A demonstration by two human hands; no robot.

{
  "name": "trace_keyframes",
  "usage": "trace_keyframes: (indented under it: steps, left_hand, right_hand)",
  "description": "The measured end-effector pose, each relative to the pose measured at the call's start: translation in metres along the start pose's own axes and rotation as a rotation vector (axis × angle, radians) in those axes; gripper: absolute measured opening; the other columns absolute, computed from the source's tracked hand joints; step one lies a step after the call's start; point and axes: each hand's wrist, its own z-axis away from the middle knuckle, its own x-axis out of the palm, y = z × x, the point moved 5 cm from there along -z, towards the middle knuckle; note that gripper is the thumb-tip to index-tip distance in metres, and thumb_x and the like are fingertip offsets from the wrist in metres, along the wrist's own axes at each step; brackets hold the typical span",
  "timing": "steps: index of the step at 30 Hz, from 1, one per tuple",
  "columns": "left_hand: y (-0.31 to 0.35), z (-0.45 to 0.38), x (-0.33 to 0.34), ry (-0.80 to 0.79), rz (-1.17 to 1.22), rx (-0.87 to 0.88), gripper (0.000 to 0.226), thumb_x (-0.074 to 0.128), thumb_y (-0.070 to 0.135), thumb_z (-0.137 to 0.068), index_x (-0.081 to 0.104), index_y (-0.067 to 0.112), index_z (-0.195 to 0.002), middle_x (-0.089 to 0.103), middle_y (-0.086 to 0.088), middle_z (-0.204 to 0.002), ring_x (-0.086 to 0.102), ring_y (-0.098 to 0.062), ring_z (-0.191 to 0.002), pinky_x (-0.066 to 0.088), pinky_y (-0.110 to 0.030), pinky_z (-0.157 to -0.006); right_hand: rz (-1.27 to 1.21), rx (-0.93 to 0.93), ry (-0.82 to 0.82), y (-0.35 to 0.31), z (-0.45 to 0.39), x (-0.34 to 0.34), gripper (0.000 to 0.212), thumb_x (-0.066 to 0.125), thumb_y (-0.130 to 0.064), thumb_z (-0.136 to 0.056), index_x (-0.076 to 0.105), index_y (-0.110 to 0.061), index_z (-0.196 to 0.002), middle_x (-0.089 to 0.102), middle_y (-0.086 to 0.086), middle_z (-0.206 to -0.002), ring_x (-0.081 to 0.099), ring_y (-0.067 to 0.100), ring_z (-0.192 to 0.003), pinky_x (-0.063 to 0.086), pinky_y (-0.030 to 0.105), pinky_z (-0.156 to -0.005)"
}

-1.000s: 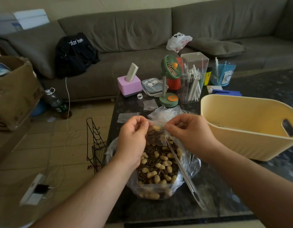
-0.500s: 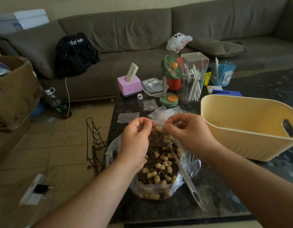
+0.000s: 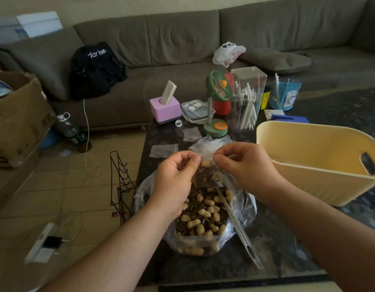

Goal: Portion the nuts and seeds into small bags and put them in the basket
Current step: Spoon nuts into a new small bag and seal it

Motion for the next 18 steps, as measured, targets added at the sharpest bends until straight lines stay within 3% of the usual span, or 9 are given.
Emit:
trace_keyframes:
  steps: [5, 10, 18]
  left_hand:
    - [0.0007, -0.0006, -0.0021, 0.044, -0.03, -0.009, 0.01, 0.068, 0.014, -0.103, 0.077, 0.017, -0.103, 0.082, -0.004, -0.1, 0.078, -0.022, -0.099, 0.063, -0.043, -0.092]
    - [0.002, 0.0016, -0.001, 0.064, -0.029, -0.016, 0.016, 0.067, 0.009, -0.103, 0.077, 0.02, -0.097, 0.081, -0.002, -0.095, 0.078, -0.021, -0.095, 0.063, -0.044, -0.092]
    - [0.0045, 0.0018, -0.0037, 0.072, -0.074, 0.002, 0.028, 0.069, 0.011, -0.102, 0.08, 0.033, -0.089, 0.08, 0.004, -0.093, 0.076, -0.016, -0.095, 0.062, -0.039, -0.09]
  right_hand:
    - [0.069, -0.036, 0.007, -0.0007, 0.0001, 0.0007, 0.004, 0.08, -0.024, -0.091, 0.079, -0.025, -0.088, 0.077, 0.008, -0.077, 0.073, 0.037, -0.073, 0.063, 0.057, -0.069]
    - [0.123, -0.092, 0.003, -0.0012, 0.0012, 0.0055, 0.012, 0.076, -0.021, -0.096, 0.075, -0.024, -0.084, 0.069, 0.015, -0.072, 0.052, 0.024, -0.058, 0.052, 0.049, -0.055]
    - [0.101, -0.106, -0.057, -0.0012, 0.0027, 0.0078, 0.007, 0.075, -0.025, -0.096, 0.075, -0.026, -0.089, 0.071, 0.014, -0.074, 0.054, 0.022, -0.059, 0.049, 0.039, -0.057]
